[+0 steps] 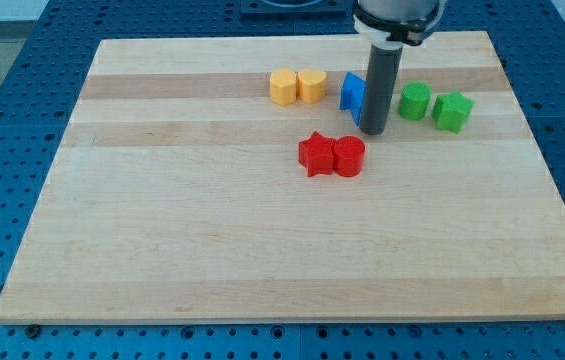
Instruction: Push the blue cube right to the blue triangle
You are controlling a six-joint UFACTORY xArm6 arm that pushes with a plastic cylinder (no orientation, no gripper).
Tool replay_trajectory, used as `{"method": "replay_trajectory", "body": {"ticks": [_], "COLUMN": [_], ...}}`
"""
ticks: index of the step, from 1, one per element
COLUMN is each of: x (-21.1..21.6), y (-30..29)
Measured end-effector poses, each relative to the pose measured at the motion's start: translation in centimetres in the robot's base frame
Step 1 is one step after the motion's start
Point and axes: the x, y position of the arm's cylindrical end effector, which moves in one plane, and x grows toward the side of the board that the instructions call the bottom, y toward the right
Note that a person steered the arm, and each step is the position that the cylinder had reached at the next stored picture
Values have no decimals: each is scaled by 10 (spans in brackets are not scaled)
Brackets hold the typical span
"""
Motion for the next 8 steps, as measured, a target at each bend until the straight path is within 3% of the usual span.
{"method": "replay_trajectory", "body": {"ticks": [3,8], "x": [-2,-21], "y": [-50,-28]}}
